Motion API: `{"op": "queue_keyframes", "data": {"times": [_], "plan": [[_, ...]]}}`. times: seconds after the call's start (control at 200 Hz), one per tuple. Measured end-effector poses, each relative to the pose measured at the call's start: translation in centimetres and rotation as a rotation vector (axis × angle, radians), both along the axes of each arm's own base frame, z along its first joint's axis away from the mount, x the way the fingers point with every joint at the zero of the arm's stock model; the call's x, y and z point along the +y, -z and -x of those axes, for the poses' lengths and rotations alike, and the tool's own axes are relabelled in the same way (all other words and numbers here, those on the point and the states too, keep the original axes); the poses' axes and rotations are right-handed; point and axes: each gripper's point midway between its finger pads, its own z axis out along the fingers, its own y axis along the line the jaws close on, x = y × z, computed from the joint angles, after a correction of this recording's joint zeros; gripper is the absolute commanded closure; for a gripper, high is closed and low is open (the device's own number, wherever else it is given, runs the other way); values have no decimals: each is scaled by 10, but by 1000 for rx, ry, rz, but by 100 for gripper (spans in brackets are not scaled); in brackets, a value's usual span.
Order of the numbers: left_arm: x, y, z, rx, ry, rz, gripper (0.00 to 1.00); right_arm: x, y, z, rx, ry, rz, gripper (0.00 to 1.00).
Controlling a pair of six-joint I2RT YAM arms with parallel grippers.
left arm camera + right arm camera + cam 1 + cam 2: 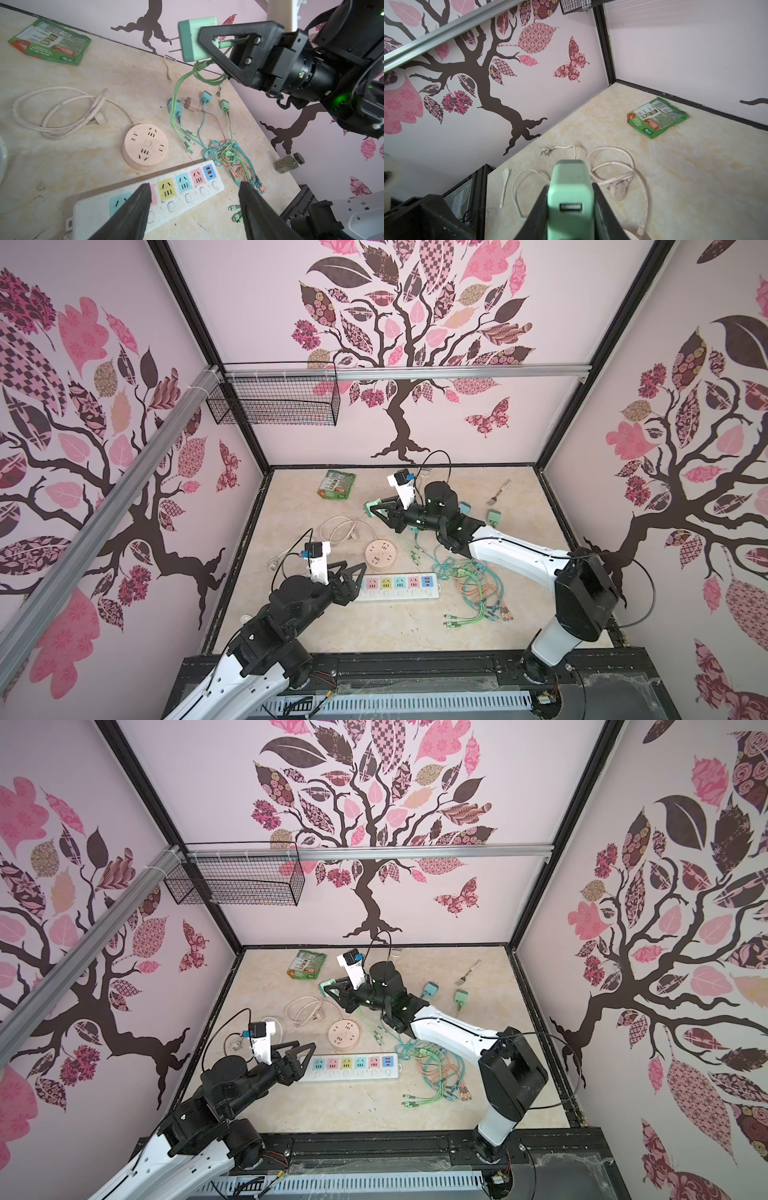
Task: Insert the plug
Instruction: 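Open and withdraw the left gripper while the right carries the charger toward the pink socket, then lower the charger toward the round pink socket while the left gripper moves over it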
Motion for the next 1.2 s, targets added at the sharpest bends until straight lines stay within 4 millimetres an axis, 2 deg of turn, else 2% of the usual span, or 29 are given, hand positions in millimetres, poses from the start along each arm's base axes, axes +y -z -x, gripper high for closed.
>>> {"op": "queue_keyframes", "data": {"times": [0.14,0.39,0.68,0.79,1.025,1.2], "plan": [[3,2,2,4,-4,-6,30,9,12,-12,17,-6,-3,79],[7,5,4,12,-12,-19,30,12,33,-39,54,8,-7,78],[4,27,-3,82,-30,-89,30,34,24,-73,30,-6,-36,79],[7,38,-7,120,-63,-118,32,39,36,-76,54,-14,-19,80],[11,60,-15,192,-119,-184,35,35,64,-70,113,-22,69,80],[10,71,-21,226,-137,-215,37,27,96,-62,165,-32,180,79]]}}
